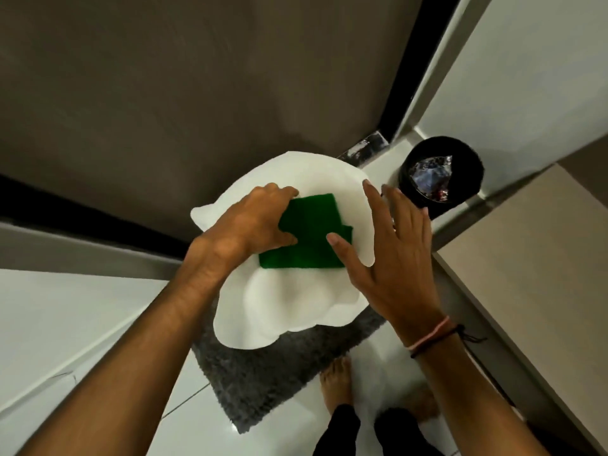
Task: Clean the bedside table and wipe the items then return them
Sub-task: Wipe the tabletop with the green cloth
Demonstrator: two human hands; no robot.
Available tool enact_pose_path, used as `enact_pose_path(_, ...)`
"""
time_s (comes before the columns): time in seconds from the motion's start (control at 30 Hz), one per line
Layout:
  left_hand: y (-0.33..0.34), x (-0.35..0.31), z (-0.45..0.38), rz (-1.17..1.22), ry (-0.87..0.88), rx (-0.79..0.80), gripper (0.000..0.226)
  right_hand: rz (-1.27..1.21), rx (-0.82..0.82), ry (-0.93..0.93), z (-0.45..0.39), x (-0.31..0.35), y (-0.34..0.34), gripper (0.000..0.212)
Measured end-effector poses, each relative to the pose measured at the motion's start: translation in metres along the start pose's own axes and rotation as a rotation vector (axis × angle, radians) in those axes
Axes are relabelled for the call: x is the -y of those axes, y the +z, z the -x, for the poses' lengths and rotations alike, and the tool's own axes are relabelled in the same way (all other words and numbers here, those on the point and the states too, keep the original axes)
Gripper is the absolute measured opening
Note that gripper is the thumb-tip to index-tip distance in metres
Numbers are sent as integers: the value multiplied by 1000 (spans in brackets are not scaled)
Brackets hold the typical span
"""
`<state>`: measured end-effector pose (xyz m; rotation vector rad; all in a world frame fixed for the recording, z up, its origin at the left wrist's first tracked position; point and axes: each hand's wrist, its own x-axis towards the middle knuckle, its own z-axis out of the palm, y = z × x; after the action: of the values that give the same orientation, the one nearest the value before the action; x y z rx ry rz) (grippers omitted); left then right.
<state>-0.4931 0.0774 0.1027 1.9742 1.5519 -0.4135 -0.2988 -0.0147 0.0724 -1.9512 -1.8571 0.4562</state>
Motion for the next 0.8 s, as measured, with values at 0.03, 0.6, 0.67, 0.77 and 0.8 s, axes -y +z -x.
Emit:
enact_pose_path(0.03,-2,3,-6,-16,-12,19,79,-5,-10,2,1,-1,0,82)
enact_pose_path(0.6,-22,-202,-34,414,527,449,44,-1350,30,442,57,-122,-96,65)
enact_pose_path(0.67,4,-251,-42,448,574,458,45,-1491,5,497,76,-151,-108,53)
enact_pose_path(0.77,57,-317,-55,483,632,340,40,-1610,-225,729,113,-201,-119,43)
enact_pose_path(0.8,72,-332,-57,488,632,286,42,-1621,-283,815,124,-211,-122,41)
